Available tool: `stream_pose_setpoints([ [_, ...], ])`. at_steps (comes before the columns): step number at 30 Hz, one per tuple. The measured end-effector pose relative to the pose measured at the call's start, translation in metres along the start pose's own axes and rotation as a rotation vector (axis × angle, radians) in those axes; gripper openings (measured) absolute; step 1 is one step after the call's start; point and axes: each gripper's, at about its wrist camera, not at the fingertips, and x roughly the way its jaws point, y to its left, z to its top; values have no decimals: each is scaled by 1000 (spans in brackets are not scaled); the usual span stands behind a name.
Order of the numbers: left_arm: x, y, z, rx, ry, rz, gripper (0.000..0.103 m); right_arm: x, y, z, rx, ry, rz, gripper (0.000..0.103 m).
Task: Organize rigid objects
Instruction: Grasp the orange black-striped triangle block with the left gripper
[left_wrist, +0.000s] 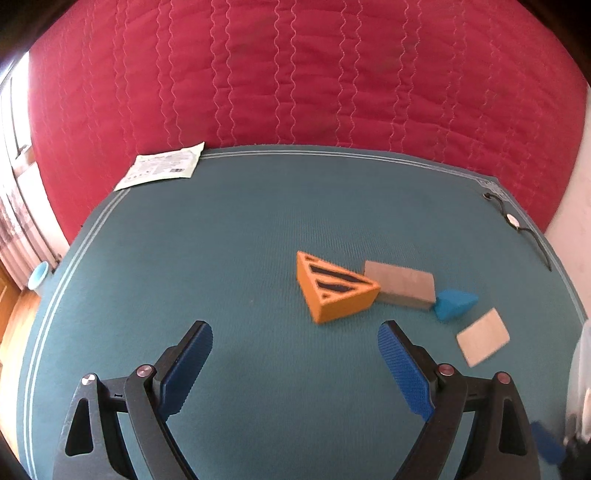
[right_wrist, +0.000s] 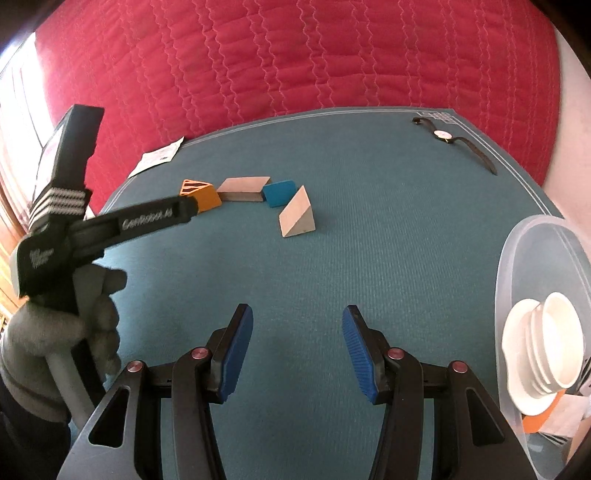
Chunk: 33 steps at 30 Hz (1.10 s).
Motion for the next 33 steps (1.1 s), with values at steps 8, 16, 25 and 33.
stream_pose_setpoints([
  [8, 18, -10, 17, -40, -9, 9, 94, 4, -1, -3, 11, -18, -6, 52],
  [16, 30, 0, 19, -69, 10, 19, 94, 4, 0, -4, 11, -21, -3, 52],
  [25, 25, 18, 14, -74, 17, 80, 94, 5, -3, -5, 22, -25, 6, 52],
  [33, 31, 19, 14, -75, 45, 66, 68, 5, -3, -5, 21, -25, 5, 52],
])
